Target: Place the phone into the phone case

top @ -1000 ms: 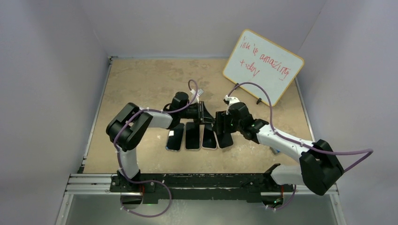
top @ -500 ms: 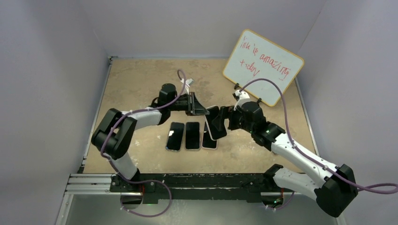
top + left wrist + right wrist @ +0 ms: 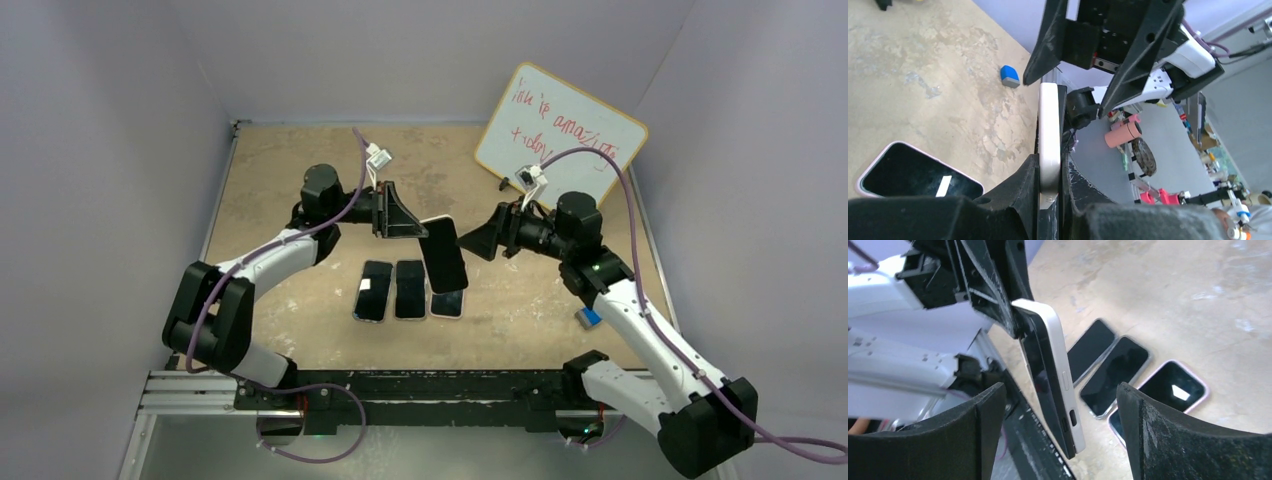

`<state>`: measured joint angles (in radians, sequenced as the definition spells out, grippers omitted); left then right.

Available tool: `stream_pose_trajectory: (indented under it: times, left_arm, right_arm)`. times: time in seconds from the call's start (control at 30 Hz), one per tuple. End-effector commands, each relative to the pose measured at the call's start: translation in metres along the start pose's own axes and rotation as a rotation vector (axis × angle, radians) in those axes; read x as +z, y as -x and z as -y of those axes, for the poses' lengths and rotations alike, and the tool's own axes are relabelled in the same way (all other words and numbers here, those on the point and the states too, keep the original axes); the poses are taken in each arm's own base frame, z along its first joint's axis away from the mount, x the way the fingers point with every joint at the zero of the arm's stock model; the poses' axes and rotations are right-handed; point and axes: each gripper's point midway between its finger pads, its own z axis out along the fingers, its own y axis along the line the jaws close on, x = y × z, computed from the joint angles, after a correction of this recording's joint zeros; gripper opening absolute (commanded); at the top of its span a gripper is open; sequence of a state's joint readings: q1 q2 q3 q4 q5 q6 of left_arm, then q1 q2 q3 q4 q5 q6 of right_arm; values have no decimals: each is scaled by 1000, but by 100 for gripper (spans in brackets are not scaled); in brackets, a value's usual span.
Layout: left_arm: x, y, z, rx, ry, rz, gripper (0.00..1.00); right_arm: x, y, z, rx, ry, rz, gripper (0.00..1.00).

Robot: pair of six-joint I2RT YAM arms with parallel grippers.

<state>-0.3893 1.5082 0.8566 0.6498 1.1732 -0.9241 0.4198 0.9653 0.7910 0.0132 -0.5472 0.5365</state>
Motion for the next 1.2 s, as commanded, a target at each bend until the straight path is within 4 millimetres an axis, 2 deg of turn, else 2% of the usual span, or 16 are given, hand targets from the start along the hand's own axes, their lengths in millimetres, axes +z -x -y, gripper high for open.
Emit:
stream_pose_trajectory:
  times: [0.0, 0.17, 0.33, 0.63, 0.7, 0.9, 1.13, 1.17]
  left_arm:
    - [-7, 8, 45, 183, -114, -21, 0]
    - [-10, 6, 61, 211, -165, -16, 0]
    - [-10, 6, 73, 224, -213, 1, 0]
    - [-9, 4, 81, 173, -287, 44, 0]
    - [-10, 4, 83, 161, -314, 51, 0]
    - [-8, 3, 76, 128, -337, 59, 0]
    - [-4, 4, 59, 100, -262, 65, 0]
    - [-3, 4, 56, 106, -243, 67, 0]
  right_arm:
    - [-8, -12, -44, 17, 285, -98, 80]
    - [-6, -22, -54, 39, 402, -171, 69]
    - [-10, -21, -61, 4, 458, -152, 67]
    - [-11, -19, -70, 25, 531, -138, 50]
    - [-12, -18, -71, 27, 535, -134, 41]
    - [-10, -15, -72, 32, 527, -109, 0]
    - [2, -15, -55, 73, 411, -98, 1]
    - [3, -14, -54, 79, 400, -96, 10]
